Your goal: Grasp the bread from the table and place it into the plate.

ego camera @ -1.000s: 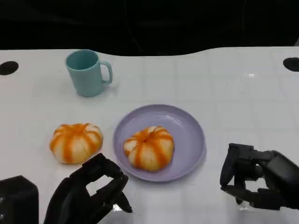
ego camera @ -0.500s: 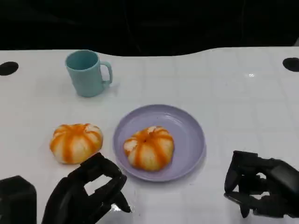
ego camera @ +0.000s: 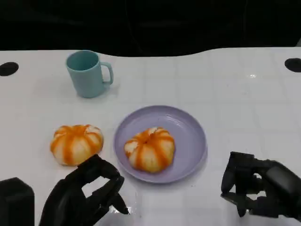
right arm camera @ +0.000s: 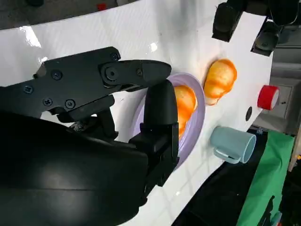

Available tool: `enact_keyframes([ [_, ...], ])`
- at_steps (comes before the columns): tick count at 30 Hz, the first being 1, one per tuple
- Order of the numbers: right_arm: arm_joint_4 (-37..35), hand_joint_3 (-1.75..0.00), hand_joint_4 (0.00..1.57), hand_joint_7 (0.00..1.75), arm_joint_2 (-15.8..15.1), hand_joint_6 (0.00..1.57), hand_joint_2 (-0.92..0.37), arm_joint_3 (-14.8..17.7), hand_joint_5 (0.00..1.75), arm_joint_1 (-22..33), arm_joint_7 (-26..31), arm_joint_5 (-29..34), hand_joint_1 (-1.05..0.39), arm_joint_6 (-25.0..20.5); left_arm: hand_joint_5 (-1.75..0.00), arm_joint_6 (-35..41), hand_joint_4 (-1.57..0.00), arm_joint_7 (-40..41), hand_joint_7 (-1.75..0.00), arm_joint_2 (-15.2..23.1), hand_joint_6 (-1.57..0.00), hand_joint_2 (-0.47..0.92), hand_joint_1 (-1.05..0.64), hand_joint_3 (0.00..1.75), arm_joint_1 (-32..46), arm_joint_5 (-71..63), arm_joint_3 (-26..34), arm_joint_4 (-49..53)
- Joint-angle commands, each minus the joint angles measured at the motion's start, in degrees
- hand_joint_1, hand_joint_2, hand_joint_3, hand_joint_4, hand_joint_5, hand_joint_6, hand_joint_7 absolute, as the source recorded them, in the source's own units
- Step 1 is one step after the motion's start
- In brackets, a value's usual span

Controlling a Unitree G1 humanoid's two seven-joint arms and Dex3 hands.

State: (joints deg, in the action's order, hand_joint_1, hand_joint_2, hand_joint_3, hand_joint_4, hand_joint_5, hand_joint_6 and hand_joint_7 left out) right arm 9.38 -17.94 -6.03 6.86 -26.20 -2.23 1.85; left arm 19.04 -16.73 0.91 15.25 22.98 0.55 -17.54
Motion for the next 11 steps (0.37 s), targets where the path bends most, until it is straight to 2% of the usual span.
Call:
enact_keyframes([
  [1, -0.4, -0.32, 0.74, 1.75, 0.1, 0.48, -0.92, 0.3, 1.75, -0.4, 0.0, -0.5, -0.42, 0.8, -1.75, -0.4, -0.66, -0.4, -1.69, 0.9, -0.46, 0.92, -0.54, 0.23, 0.1, 0.5, 0.8, 0.2],
  [11, -0.8, -0.32, 0.74, 1.75, 0.4, 0.48, -0.92, 0.1, 1.75, -0.9, 0.0, -0.2, -0.42, 1.1, -1.75, -0.7, -0.66, -0.7, -1.69, 1.2, -0.46, 0.92, -0.54, 0.24, -0.1, 0.9, 1.0, 0.6],
])
